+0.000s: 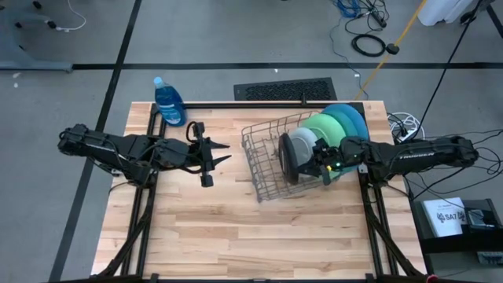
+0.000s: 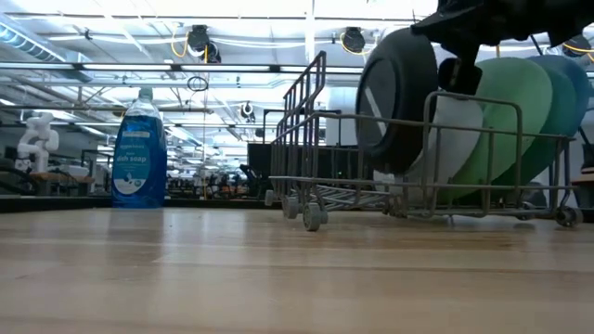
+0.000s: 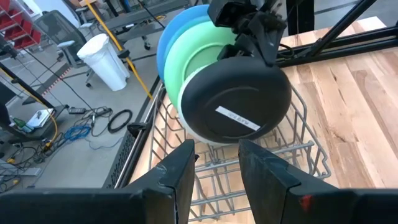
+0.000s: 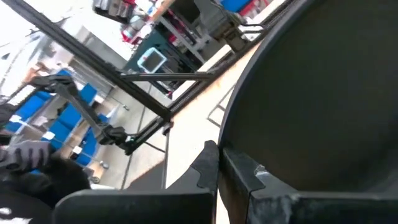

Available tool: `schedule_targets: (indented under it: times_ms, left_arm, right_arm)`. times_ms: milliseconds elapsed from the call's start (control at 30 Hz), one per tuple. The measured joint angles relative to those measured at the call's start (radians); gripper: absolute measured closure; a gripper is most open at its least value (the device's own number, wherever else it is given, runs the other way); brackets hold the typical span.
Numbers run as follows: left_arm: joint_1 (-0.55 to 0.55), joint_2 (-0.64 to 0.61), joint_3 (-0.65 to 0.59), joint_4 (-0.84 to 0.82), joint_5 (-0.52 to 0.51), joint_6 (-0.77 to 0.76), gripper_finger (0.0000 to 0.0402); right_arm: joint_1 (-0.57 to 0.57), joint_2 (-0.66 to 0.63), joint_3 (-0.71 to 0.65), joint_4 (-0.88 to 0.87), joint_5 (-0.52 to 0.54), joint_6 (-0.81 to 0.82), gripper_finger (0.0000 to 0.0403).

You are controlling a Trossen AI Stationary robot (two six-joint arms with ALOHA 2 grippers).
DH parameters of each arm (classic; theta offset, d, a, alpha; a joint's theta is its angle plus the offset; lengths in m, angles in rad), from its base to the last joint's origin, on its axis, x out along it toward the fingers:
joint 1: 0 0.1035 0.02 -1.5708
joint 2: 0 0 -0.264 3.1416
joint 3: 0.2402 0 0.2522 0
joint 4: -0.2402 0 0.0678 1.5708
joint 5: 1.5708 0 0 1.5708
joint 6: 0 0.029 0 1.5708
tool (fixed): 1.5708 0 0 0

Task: Sort dishes
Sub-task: Put the black plate into the dish rack

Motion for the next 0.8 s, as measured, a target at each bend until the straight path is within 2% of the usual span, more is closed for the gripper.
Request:
schedule_targets:
  times_ms: [300, 800]
  left_arm:
    - [0.0, 0.0, 0.0, 0.0, 0.0, 0.0, 0.0275]
    - [0.0, 0.0, 0.0, -0.002, 0.0, 0.0, 0.0275]
  right_arm:
    - [-0.005, 0.024, -0.002, 0.018, 0.015, -0.005, 0.0394]
    - [-0.006, 0.026, -0.007, 0.006, 0.075, -0.029, 0.0271]
